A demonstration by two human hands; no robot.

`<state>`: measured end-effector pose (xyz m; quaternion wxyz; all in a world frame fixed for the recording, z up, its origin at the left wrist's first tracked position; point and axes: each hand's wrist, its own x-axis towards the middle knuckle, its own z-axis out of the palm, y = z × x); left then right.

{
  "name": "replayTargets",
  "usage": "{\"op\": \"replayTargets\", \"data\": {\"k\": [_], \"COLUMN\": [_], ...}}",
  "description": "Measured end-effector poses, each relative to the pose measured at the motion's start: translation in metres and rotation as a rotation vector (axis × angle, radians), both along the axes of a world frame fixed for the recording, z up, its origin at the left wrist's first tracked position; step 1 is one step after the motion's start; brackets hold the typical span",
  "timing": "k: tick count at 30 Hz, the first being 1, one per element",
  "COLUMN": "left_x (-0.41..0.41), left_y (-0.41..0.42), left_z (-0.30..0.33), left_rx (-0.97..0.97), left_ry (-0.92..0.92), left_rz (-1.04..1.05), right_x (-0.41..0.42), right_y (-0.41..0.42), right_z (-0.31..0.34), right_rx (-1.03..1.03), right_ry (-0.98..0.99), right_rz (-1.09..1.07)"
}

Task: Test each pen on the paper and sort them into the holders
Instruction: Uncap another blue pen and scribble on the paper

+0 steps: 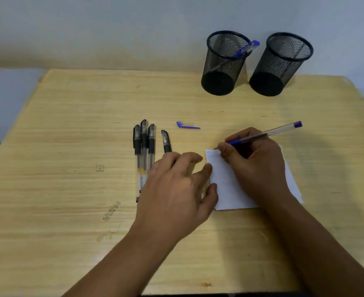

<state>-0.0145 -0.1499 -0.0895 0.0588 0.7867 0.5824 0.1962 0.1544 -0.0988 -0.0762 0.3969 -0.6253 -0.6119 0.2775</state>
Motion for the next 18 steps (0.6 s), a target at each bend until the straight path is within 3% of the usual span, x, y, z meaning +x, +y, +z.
{"op": "replayTargets", "data": {"k": [18], "left_x": [0.0021], "left_y": [0.0004], "left_z": [0.0056], "left_rx": [-0.021], "left_ry": [-0.004], "left_rz": [0.004], "right_x": [-0.0081], "right_y": [-0.0024], "right_z": [0.002], "right_rx": [0.018], "right_ry": [-0.039], "right_rz": [0.006]}}
